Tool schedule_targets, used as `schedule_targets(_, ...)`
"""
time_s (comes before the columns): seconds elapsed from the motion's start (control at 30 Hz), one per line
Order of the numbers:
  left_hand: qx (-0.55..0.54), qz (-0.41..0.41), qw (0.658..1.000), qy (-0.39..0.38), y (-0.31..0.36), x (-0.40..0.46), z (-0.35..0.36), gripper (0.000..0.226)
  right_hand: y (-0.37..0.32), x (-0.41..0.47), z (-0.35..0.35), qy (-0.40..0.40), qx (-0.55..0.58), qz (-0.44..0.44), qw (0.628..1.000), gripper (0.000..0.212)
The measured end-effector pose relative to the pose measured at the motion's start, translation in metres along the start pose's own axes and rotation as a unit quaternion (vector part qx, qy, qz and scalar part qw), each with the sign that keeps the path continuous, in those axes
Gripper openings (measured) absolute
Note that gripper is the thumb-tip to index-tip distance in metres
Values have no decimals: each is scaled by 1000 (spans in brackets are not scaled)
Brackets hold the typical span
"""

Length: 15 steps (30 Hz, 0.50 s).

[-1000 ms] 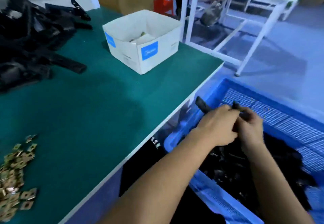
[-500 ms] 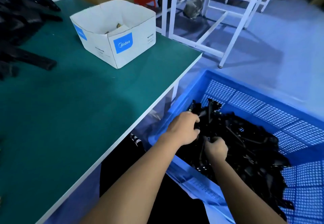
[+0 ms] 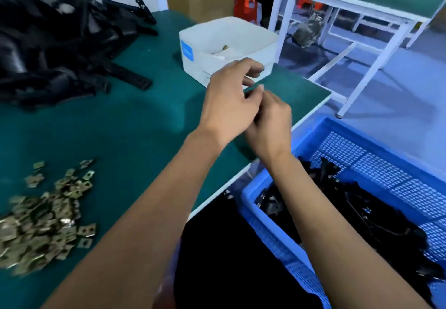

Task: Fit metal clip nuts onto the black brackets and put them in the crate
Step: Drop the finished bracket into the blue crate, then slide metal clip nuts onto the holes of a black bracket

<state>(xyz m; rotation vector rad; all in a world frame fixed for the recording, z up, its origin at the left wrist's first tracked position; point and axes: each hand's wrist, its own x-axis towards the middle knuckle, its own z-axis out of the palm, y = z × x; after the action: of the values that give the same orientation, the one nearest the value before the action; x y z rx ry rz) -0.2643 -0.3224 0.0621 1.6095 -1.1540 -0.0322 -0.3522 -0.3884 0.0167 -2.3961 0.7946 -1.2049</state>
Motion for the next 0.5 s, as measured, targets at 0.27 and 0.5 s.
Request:
schedule_targets(0.27, 146, -120, 962, 197, -67, -53, -194, 21, -173, 10, 121, -282, 61, -132, 948, 8)
schedule_targets(0.5, 241, -194, 858, 411, -114, -132, -316, 17, -279, -16, 214, -409, 96, -183, 889, 29)
